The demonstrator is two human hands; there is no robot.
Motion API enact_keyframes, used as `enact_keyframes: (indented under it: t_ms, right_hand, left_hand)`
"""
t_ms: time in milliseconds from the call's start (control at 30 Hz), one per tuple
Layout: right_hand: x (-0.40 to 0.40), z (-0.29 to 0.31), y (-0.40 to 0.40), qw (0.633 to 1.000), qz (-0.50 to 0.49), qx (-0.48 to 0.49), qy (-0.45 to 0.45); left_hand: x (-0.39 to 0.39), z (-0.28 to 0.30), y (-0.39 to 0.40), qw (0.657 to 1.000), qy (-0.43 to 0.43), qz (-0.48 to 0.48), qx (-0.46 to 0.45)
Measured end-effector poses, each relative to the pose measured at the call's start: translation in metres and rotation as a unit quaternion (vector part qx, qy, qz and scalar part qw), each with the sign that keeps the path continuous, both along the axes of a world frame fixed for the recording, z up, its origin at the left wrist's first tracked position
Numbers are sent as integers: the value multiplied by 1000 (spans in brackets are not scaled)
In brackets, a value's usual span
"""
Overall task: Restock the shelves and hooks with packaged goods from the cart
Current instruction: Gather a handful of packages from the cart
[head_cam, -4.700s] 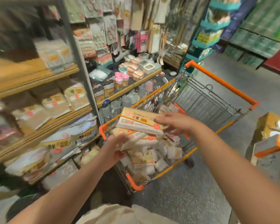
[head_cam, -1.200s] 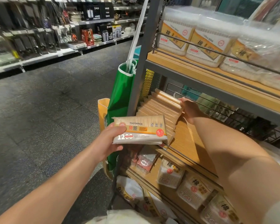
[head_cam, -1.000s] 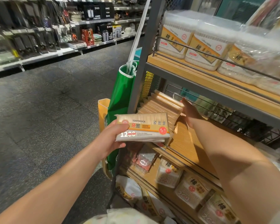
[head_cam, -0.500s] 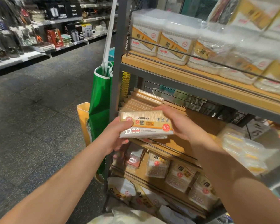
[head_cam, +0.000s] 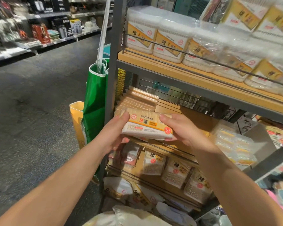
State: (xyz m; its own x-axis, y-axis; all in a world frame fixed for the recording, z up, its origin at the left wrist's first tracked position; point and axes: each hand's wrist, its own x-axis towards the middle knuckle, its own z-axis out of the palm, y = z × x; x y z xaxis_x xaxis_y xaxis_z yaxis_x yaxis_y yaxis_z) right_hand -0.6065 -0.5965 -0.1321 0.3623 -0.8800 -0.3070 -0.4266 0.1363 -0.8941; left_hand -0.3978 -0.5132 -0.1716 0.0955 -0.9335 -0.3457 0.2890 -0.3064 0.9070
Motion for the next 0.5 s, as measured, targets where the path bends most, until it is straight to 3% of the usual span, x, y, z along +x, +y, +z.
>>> enact_keyframes:
  t_ms: [133,267,400,500]
  right_hand:
    - [2,3,6,997,-34,-49,40]
    - [-14,14,-1,990,-127,-22,-59]
    - [-38,16,-25,948,-288,49,-126]
    - [-45,12,-48,917,-374,39,-134]
  left_hand:
    - [2,2,3,1000,13,7,9]
    - [11,1,7,998,24,58,32]
    - [27,4,8,994,28,96,32]
    - [31,9,6,991,37,125,30]
